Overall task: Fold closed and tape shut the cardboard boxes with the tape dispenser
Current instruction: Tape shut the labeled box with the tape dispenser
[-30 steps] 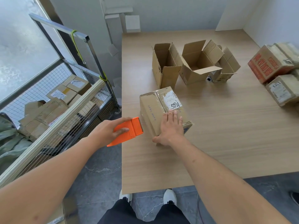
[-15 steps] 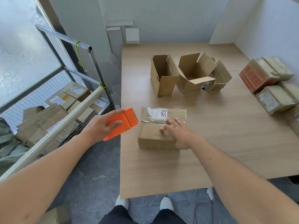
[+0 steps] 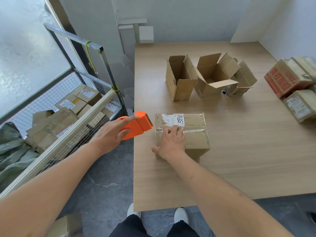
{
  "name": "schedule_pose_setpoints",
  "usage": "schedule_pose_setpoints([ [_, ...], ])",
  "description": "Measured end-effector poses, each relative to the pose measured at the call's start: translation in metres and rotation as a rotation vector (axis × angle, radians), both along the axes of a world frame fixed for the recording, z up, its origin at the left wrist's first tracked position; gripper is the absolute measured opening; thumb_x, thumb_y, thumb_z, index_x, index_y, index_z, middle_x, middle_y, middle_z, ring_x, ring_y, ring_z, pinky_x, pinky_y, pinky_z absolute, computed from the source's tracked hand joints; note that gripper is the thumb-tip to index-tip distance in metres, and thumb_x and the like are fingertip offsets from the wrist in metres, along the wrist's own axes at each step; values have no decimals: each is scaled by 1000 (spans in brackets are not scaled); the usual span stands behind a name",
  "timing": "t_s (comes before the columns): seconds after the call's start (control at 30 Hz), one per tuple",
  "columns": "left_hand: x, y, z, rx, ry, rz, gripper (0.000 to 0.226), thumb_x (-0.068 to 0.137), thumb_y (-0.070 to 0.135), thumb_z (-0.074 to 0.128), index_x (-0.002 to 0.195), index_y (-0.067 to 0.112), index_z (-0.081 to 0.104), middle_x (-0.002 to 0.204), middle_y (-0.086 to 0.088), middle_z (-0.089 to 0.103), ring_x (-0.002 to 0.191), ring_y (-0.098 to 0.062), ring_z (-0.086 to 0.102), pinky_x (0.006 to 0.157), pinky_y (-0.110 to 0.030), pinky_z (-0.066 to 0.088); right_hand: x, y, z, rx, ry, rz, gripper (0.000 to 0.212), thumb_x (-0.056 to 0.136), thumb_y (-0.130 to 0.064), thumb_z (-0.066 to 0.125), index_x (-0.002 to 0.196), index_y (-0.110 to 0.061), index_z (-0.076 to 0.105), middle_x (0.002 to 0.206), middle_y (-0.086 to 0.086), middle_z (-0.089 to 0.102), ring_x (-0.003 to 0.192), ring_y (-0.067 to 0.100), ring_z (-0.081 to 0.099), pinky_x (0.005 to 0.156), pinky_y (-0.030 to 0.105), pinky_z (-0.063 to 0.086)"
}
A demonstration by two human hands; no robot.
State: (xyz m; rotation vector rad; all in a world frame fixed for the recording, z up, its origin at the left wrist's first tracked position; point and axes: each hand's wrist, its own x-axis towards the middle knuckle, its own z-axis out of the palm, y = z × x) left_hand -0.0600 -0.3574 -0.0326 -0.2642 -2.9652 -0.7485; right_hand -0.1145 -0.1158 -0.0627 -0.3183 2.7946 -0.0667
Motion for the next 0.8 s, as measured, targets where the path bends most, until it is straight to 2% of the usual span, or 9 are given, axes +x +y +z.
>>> schedule_pose_setpoints([
  [0.1,-3,-4,2,-52,28,-75,69,101,11,57,154,44,27,97,-1,61,79,-23,57,72,-33,42,-9,13,-2,-57,-55,117,105,73,-56,77,153,-14,22,166,20,7,154,42,2,126,51,12],
  [0.17,-7,-5,4,-90,75,-141,78,95,2,62,155,39,29,91,-2,58,74,-22,52,70,-37,44,-15,26,-2,-60,-77,243,104,77,-50,78,156,-17,18,169,10,-1,156,36,-2,126,49,10],
  [0.3,-8,-5,7,-245,167,-226,89,89,-1,67,156,42,27,98,-5,61,78,-24,55,73,-42,50,-23,48,-3,-53,-78,380,93,83,-31,75,156,-26,19,170,-11,-4,157,28,0,126,44,12],
  [0.4,-6,-1,7,-310,219,-258,92,87,1,73,156,41,28,101,-8,61,80,-24,57,76,-42,51,-28,60,-2,-33,-84,385,92,82,-14,75,154,-32,22,169,-16,-2,157,25,2,123,42,20],
  [0.47,-4,2,10,-339,263,-294,90,86,0,73,155,40,31,102,-10,61,81,-26,57,76,-42,51,-32,71,1,-26,-82,357,90,82,-6,73,151,-37,25,168,-20,-2,157,23,5,117,42,33],
  [0.57,-2,8,16,-379,329,-359,89,84,-5,69,153,37,34,104,-12,62,84,-28,59,80,-43,52,-37,88,4,-76,-26,330,72,86,4,64,139,-37,37,167,-23,10,156,20,17,106,41,47],
  [0.7,-1,20,21,-385,368,-372,87,84,-4,69,151,38,34,104,-15,63,85,-30,62,80,-45,53,-38,90,6,-254,2,225,50,86,4,50,119,-33,59,156,-22,39,149,16,33,102,37,48],
  [0.73,-1,23,22,-387,372,-377,86,85,-4,70,151,38,33,105,-15,64,86,-31,63,81,-45,53,-38,87,7,-307,-13,163,48,86,2,48,114,-33,63,148,-18,50,143,16,41,99,36,48],
  [0.8,-1,26,23,-395,377,-391,86,86,-1,71,151,39,32,106,-16,64,88,-31,63,81,-45,53,-39,79,11,-460,-51,11,46,87,-4,44,111,-36,67,119,-9,65,114,18,57,82,31,47],
])
